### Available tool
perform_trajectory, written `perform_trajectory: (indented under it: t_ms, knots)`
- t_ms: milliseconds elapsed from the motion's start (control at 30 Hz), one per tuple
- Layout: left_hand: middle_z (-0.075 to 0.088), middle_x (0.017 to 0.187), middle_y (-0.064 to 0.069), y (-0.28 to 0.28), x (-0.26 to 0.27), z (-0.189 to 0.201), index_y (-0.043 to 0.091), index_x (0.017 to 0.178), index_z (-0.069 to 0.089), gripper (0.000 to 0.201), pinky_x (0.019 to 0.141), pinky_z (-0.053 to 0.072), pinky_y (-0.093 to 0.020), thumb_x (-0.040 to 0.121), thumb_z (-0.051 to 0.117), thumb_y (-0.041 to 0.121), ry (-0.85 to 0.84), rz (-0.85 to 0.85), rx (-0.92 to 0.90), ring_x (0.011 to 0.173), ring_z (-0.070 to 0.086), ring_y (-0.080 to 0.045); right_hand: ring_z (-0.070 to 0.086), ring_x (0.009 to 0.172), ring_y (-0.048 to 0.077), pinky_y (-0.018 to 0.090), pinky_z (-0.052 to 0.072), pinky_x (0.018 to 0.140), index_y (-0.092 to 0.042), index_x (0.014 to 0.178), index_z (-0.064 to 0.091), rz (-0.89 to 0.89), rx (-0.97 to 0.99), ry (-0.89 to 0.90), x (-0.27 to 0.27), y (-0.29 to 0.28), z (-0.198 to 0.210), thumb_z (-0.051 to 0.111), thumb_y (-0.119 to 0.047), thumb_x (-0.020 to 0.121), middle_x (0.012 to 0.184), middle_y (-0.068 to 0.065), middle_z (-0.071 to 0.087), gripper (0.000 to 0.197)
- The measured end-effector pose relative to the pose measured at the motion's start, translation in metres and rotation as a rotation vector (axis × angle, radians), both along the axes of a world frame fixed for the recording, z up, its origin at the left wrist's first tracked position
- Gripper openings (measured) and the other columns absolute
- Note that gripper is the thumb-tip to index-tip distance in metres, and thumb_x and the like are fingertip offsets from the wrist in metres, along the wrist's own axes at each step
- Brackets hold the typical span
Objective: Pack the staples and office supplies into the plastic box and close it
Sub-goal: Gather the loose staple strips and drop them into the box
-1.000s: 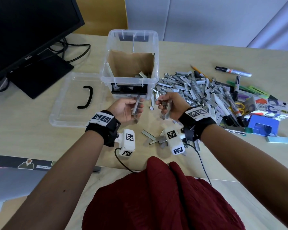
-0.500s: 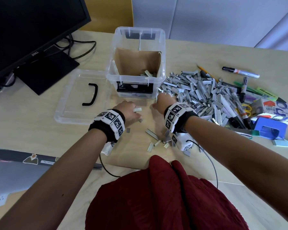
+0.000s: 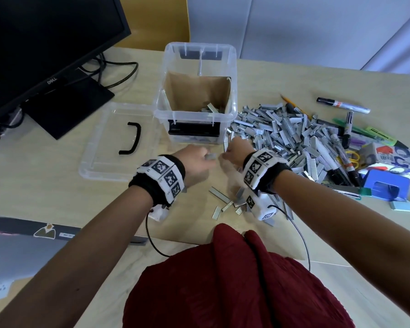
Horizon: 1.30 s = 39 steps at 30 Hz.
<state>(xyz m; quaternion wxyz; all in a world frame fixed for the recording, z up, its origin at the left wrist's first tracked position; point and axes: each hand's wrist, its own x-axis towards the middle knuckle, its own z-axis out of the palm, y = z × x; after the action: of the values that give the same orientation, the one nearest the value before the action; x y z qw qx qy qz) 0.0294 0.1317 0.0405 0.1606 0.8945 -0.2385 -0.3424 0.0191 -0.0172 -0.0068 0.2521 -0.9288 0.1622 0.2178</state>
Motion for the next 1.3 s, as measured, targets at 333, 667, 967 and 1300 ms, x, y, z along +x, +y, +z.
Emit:
perform_trajectory:
  t_ms: [333,667,967,1300]
  knots:
    - [0.04,0.047,0.004,-0.018,0.069,0.077,0.013,0.066,0.042,0.032,0.034,0.024,-0.014,0.095,0.038,0.023,0.619,0.916,-0.985,0.037,0.034,-0.006,0.024,0.032,0.008,0.011,0.018,0.034,-0.015,0.058,0.046,-0.581,1.39,-0.133,-0.023,-0.035,0.039,0.034,-0.015,0.087,0.04,-0.005,0.036,0.032]
    - [0.032,0.149,-0.015,-0.015,0.095,0.066,0.007,0.14,0.038,0.047,0.104,0.038,-0.041,0.093,0.045,0.011,0.449,1.268,-0.757,0.134,0.037,-0.033,0.031,0.035,0.009,0.014,0.024,0.035,-0.014,0.059,0.05,-0.681,1.4,-0.165,-0.016,-0.043,0.065,0.04,-0.025,0.092,0.042,-0.003,0.041,0.036]
    - [0.054,0.114,-0.004,-0.003,0.091,0.055,0.011,0.117,0.058,0.03,0.088,0.041,-0.029,0.095,0.04,0.017,-0.227,0.97,-0.565,0.107,0.049,-0.023,0.041,0.051,0.012,0.018,0.036,0.051,-0.005,0.072,0.045,-0.834,1.595,-0.176,0.028,-0.012,0.118,0.04,-0.017,0.092,0.059,0.007,0.045,0.024]
    - [0.051,0.131,-0.018,0.033,0.068,0.014,0.023,0.14,0.037,0.049,0.1,0.04,-0.044,0.093,0.026,0.01,-0.302,0.673,-0.349,0.117,0.05,-0.035,0.043,0.072,0.025,0.043,0.047,0.082,-0.004,0.117,0.039,-0.889,1.219,-0.099,0.07,0.032,0.117,0.037,-0.004,0.085,0.084,0.01,0.04,0.032]
